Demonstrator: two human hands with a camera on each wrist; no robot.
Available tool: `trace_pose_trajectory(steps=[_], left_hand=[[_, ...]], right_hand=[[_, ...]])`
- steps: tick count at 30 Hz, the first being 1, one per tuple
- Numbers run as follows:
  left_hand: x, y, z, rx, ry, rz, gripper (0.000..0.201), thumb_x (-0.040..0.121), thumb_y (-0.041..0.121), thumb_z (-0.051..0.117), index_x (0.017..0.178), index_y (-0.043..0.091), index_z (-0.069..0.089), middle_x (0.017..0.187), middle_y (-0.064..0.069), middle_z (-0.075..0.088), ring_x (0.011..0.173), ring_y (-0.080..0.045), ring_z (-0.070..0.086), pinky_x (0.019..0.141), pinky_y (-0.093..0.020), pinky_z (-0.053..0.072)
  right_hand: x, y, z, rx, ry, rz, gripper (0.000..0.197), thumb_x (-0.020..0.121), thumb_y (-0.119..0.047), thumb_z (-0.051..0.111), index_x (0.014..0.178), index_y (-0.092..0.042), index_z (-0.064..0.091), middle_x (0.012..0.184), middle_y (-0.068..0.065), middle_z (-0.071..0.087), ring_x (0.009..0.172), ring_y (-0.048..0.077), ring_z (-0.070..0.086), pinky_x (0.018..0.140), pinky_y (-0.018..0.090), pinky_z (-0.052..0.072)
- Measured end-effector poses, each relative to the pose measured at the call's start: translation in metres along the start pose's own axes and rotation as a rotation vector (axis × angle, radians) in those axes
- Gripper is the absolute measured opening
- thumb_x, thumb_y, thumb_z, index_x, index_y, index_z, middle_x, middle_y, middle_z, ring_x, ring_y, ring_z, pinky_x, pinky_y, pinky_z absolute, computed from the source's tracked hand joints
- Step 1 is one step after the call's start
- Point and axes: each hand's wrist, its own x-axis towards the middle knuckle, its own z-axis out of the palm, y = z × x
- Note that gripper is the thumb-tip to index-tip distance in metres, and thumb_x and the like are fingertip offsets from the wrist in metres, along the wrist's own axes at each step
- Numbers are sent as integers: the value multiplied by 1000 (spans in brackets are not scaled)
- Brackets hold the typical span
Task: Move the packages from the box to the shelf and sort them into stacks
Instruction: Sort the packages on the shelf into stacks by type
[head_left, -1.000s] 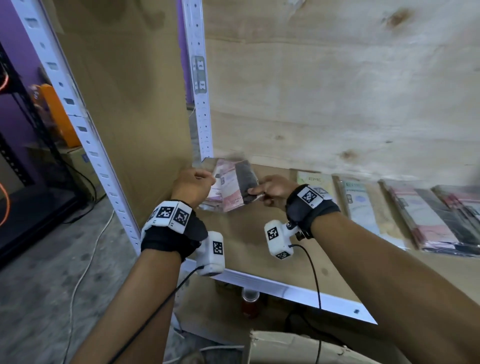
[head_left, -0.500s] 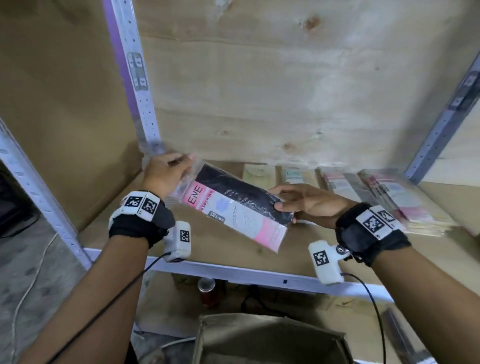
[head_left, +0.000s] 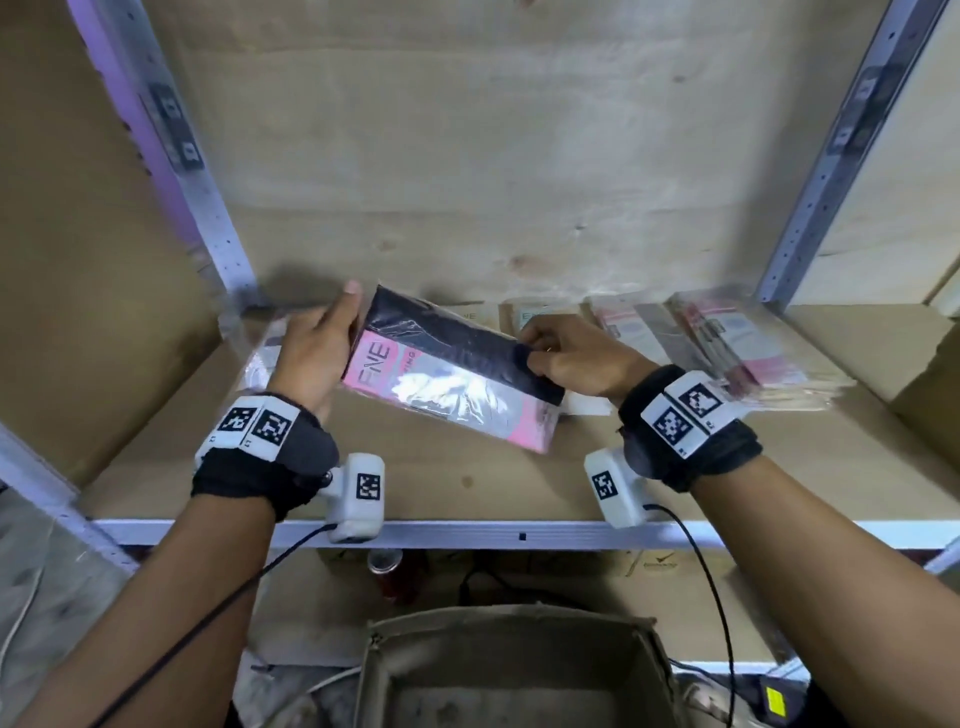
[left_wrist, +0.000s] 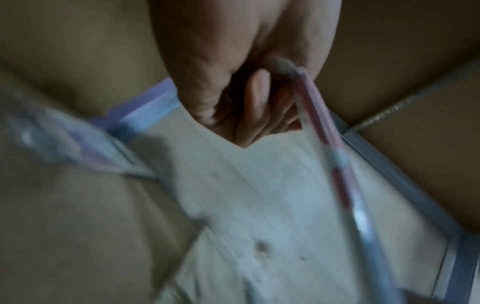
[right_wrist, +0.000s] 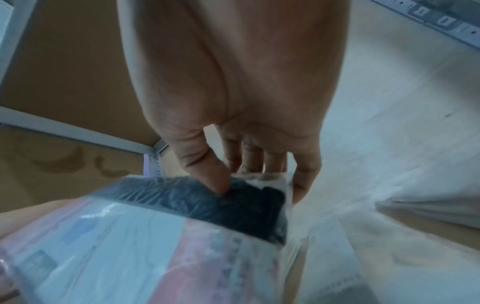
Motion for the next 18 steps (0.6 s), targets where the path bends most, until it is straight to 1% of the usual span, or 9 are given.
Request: trace_pose_trajectory(steps=[2, 4, 5, 7, 10, 12, 13, 16, 18], left_hand=[[-6, 3, 10, -169, -112, -122, 47, 96, 54, 52, 100, 10, 69, 86, -7, 77, 74, -21, 74, 65, -28, 55], [-10, 4, 16, -200, -215, -160, 43, 99, 41, 54, 117, 4, 63, 103, -14, 74, 82, -25, 71, 71, -33, 54], [-12, 4, 17, -194, -246, -163, 38, 98, 35, 54, 120, 5, 61, 104, -15, 72, 82, -26, 69, 75, -35, 53], [-15, 5, 19, -194, -267, -151, 28, 98, 30, 53, 116, 11, 61, 97, -11, 71, 79, -24, 68, 79, -37, 50], [-18, 9, 20, -220, -295, -132, 31, 97, 30, 53, 118, 10, 62, 108, -15, 69, 89, -27, 68, 83, -39, 51], [-16, 9, 21, -189, -243, -106, 36, 95, 30, 56, 117, 3, 63, 111, -20, 67, 94, -33, 67, 85, -44, 51], [-14, 9, 22, -160, -186, -76, 34, 95, 30, 57, 112, 2, 63, 105, -21, 66, 91, -34, 66, 82, -43, 50], [-12, 5, 24, -86, -48, 84, 27, 96, 30, 59, 96, 3, 62, 87, -18, 62, 77, -25, 59, 68, -34, 43], [-10, 3, 23, -61, -2, 145, 37, 97, 36, 60, 86, 0, 62, 81, -18, 62, 73, -23, 56, 65, -32, 42]], right_hand=[[0, 1, 3, -3, 65, -20, 18, 89, -5, 53, 101, -8, 66, 97, 2, 69, 95, 21, 63, 76, 24, 47], [1, 3, 4, -17, 108, -38, 19, 89, -5, 52, 101, -8, 67, 101, 6, 71, 96, 21, 64, 78, 25, 46], [1, 3, 5, -12, 114, -44, 19, 88, -5, 52, 99, -9, 67, 99, 5, 71, 94, 19, 64, 77, 24, 45], [1, 5, 6, 36, 91, -41, 14, 88, -7, 54, 92, -13, 65, 87, 1, 69, 82, 14, 62, 70, 22, 44], [0, 6, 7, 123, 67, -26, 11, 88, -8, 58, 84, -18, 61, 70, -1, 63, 64, 9, 57, 62, 21, 41], [0, 8, 6, 133, 89, -32, 10, 88, -11, 61, 83, -19, 61, 74, -2, 63, 67, 10, 57, 64, 21, 42], [0, 8, 5, 130, 103, -35, 8, 88, -12, 62, 84, -19, 62, 78, -2, 65, 72, 11, 59, 66, 21, 44], [0, 10, 2, 114, 136, -29, 4, 88, -13, 63, 91, -15, 65, 93, 4, 69, 86, 17, 62, 80, 28, 48], [0, 10, 2, 109, 156, -20, 9, 88, -13, 64, 96, -11, 67, 98, 10, 70, 88, 19, 62, 85, 33, 49]])
